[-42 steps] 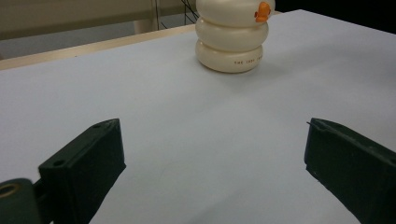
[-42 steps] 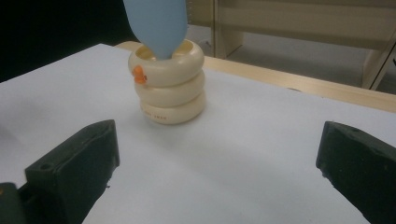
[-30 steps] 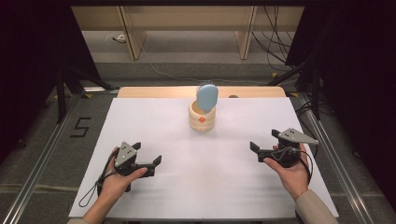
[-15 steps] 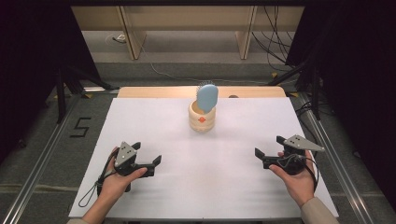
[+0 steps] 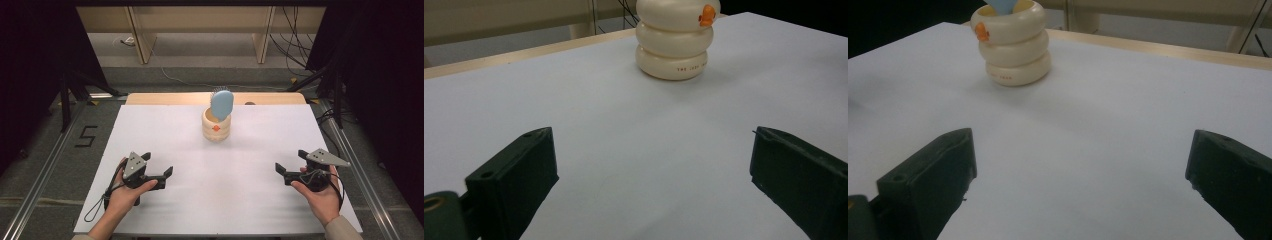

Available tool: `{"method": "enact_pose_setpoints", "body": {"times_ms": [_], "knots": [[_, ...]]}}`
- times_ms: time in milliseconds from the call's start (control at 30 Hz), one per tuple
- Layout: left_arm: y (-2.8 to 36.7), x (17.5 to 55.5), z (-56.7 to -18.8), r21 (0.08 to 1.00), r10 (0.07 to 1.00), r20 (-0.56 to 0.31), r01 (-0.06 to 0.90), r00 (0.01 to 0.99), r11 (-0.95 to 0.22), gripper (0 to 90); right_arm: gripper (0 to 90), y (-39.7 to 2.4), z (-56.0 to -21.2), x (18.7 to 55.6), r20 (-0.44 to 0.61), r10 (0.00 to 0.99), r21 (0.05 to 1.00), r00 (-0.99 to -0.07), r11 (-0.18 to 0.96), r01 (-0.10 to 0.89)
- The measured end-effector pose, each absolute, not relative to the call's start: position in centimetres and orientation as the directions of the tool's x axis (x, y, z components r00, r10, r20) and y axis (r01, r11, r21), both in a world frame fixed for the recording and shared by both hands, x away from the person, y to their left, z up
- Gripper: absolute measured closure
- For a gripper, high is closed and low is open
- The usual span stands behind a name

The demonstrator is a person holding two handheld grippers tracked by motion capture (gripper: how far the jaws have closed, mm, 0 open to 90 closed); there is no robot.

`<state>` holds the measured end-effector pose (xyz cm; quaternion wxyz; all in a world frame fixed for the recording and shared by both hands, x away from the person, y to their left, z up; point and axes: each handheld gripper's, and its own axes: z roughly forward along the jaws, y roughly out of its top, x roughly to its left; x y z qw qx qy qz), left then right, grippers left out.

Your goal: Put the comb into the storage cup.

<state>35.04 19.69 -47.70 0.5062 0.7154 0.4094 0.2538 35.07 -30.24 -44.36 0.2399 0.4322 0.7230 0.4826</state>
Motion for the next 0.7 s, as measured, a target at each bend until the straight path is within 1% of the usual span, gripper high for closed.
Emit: {"method": "enact_pose_setpoints", "body": {"times_ms": [700], "knots": [[19.58, 35.04, -47.75, 0.933, 0.841, -0.053, 0.328, 0.539, -0.151, 4.4, 1.6, -30.62, -44.97, 34.87, 0.074, 0.859, 0.899, -0.506, 0.162, 0.407]]}}
